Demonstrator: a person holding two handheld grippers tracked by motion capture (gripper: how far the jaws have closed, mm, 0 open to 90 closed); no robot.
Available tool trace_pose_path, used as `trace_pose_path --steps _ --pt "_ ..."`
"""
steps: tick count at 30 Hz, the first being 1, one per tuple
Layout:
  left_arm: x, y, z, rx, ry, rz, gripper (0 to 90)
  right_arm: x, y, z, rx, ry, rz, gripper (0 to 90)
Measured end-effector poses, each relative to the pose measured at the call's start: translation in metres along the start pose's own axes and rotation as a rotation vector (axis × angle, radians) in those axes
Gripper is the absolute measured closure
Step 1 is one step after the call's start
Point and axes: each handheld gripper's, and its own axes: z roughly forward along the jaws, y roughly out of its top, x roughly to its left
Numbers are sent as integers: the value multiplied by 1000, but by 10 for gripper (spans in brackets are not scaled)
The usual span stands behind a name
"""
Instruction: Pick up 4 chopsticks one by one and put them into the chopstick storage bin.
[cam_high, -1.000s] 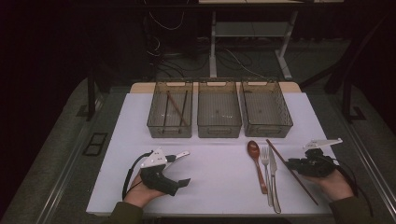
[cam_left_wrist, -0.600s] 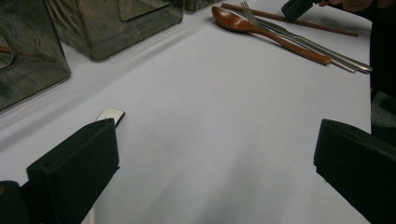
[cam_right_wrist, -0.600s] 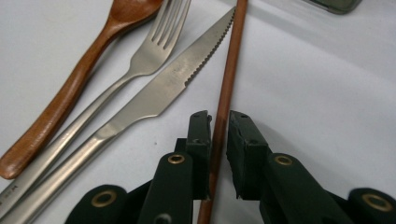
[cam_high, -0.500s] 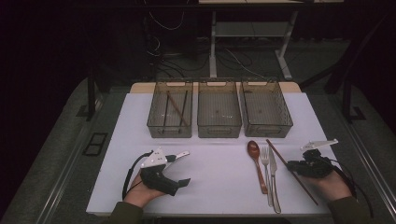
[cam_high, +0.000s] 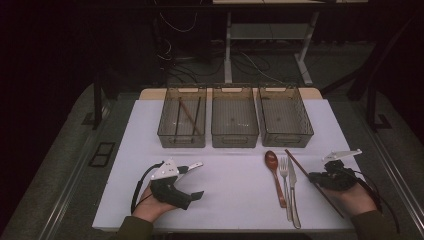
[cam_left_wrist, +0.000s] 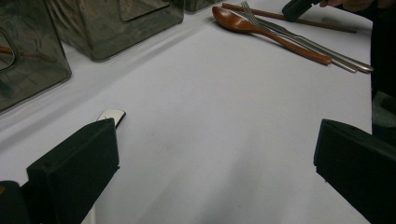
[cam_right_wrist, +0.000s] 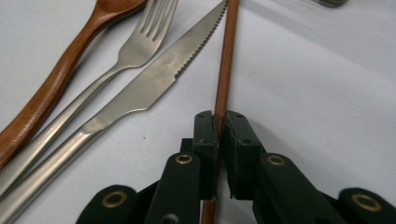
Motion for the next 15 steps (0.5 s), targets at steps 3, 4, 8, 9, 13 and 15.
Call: trace_pose_path --steps 3,4,8,9,13,15 --pt "0 0 0 -1 0 0 0 -4 -1 -1 -2 -13 -10 839" --pt "0 0 0 0 0 -1 0 -5 -1 -1 -2 -14 -14 839" --pt "0 0 0 -2 0 -1 0 -8 -2 -2 -11 -8 -22 840" --pt "0 0 0 -1 0 -1 0 -9 -3 -2 -12 -3 -25 840" --pt "0 0 1 -2 -2 0 0 -9 -5 -1 -25 1 -35 836" --pt "0 0 1 4 -3 2 0 -9 -5 -1 -25 -2 -39 840"
